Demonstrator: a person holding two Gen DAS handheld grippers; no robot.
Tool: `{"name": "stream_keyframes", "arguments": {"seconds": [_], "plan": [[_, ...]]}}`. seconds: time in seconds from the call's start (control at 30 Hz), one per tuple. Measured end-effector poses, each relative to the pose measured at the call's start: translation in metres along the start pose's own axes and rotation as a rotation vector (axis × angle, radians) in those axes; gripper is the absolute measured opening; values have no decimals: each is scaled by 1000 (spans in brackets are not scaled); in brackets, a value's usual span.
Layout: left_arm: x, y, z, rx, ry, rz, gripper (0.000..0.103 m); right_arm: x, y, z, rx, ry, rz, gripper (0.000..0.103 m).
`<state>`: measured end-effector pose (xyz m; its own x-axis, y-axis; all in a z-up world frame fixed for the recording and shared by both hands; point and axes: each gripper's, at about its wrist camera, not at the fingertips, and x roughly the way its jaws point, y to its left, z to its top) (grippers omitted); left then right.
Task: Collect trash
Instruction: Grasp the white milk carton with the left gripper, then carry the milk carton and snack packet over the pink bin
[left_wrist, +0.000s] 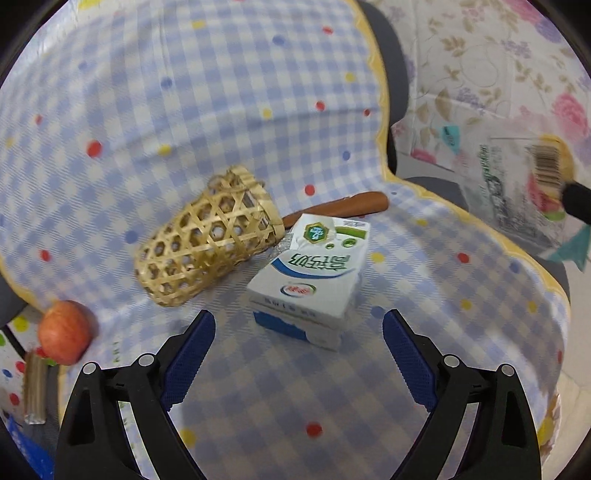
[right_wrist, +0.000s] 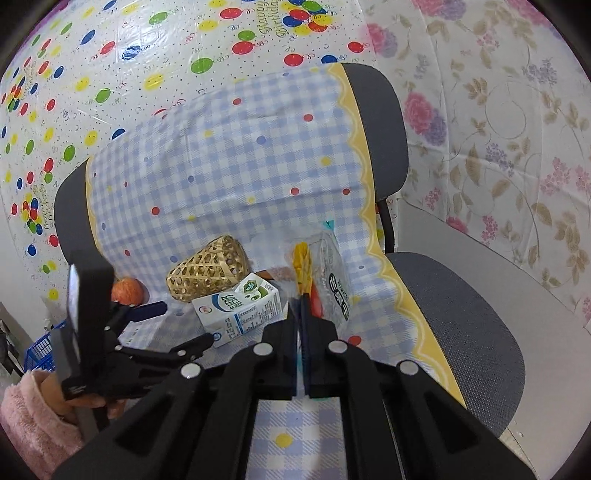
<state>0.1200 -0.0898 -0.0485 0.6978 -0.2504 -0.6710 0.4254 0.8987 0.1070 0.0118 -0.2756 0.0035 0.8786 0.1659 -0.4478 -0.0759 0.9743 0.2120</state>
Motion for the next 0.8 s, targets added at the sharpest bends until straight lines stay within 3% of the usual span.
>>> {"name": "stream_keyframes", "arguments": {"seconds": [0.37,0.43,0.5,0.6,0.8], "plan": [[41,1,16,-6,116,-107,89,23,-6,-4,11,41,29,2],[43,1,16,-10,121,-88,77,22,-6,-5,11,42,28,2],[41,2,15,-28,116,-82,73,19,-6,-6,9,43,25,2],[20,-5,6,-20,64,-51,72,10,-6,-10,1,45,10,2],[-52,-10,-25,-111,-44,-99,71,-15,-4,-28,15,65,13,2]]}}
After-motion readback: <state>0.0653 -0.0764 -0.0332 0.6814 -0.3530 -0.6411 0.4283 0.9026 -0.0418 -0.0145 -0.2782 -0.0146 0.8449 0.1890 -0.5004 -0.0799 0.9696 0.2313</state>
